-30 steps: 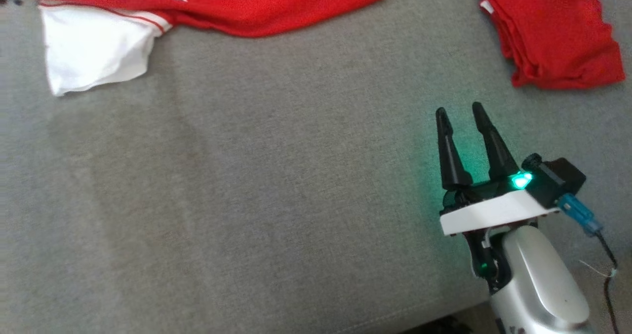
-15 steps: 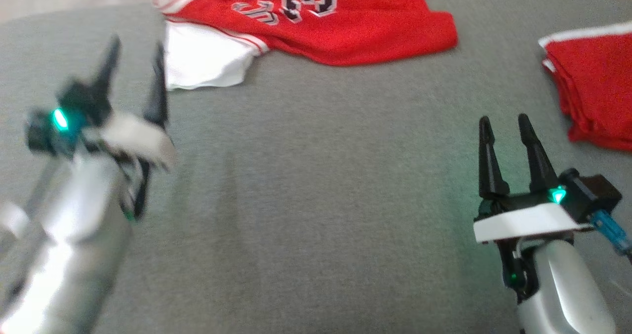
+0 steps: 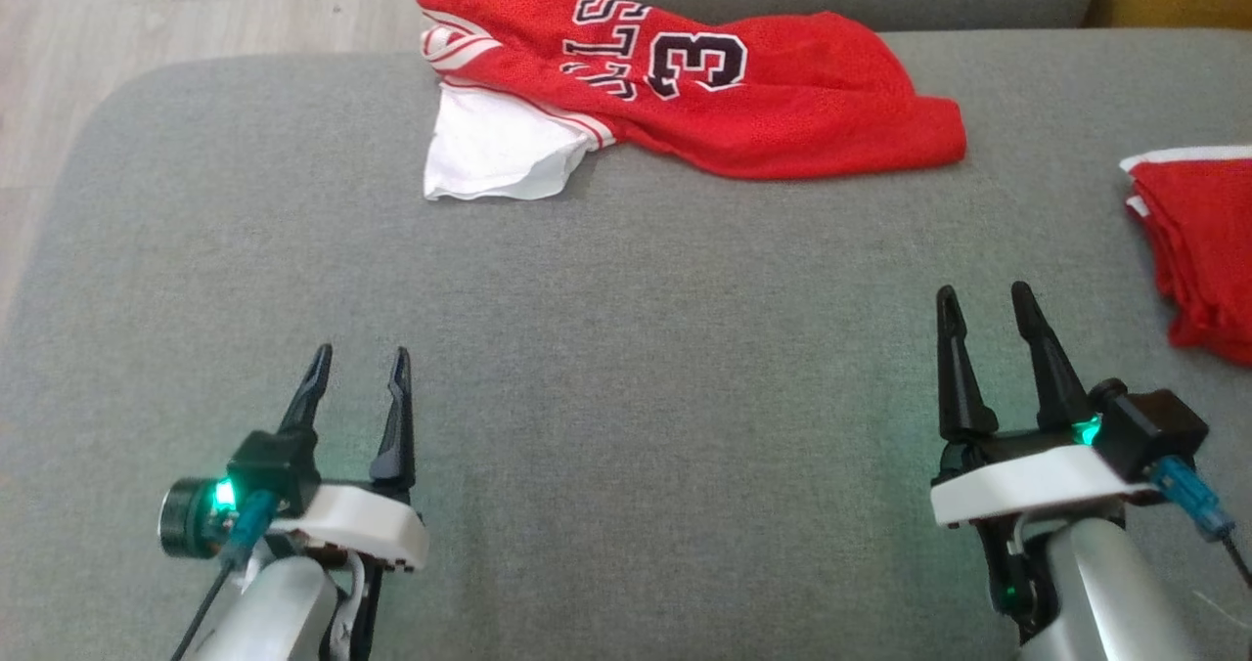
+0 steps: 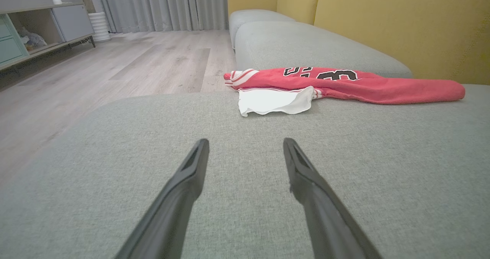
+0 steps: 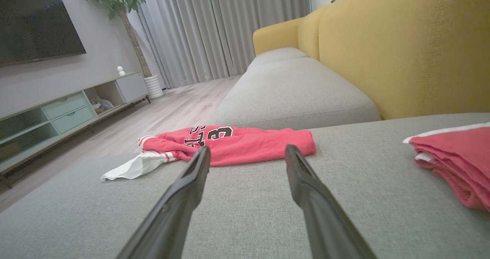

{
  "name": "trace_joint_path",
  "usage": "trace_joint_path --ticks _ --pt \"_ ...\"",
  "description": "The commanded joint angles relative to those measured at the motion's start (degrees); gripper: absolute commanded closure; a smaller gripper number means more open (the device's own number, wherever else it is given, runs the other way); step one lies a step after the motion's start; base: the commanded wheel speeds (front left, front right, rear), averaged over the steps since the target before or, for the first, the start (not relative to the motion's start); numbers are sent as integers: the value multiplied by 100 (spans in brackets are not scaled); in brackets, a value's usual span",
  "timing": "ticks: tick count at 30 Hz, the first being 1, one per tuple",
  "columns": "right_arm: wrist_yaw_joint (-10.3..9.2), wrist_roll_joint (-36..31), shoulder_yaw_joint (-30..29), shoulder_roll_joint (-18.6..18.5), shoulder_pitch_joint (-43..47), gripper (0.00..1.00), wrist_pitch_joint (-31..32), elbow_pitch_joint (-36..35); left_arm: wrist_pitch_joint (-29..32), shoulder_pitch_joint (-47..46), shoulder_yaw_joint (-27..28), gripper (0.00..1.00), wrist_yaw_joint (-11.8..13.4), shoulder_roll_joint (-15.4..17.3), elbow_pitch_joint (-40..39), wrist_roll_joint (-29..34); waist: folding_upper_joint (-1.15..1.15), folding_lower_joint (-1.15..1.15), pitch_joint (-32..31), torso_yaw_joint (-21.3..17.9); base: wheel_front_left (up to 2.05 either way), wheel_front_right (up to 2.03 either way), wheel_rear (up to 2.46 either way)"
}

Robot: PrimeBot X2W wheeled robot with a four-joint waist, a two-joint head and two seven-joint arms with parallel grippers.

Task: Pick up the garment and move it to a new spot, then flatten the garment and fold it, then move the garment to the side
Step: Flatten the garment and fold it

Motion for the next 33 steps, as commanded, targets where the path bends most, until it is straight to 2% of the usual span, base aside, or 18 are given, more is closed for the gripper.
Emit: trace_joint_path --ticks 1,5,13,23,29,33 --pt "-5 -12 173 -15 -110 0 -36 -167 -54 -265 264 0 21 83 -188 50 0 1 62 -71 0 0 0" --pt "-5 18 238 -15 -174 0 -36 -187 -26 -503 278 0 -46 169 -94 102 0 1 237 -224 0 0 0" --pt "-5 42 267 -15 -315 0 -36 -260 558 -1402 265 0 -208 316 457 112 0 1 780 -548 0 0 0" --pt "-5 133 442 -15 -559 0 -36 -372 1142 -2972 534 0 -499 451 1816 -141 0 1 1529 -995 0 0 0" --pt "-5 209 533 -15 -636 0 -36 -405 1287 -3578 572 0 -749 500 2586 -241 0 1 1756 -1201 0 0 0" --pt "-5 253 567 -15 -658 0 -36 -424 1423 -3820 530 0 -796 506 3053 -238 0 1 1817 -1295 0 0 0"
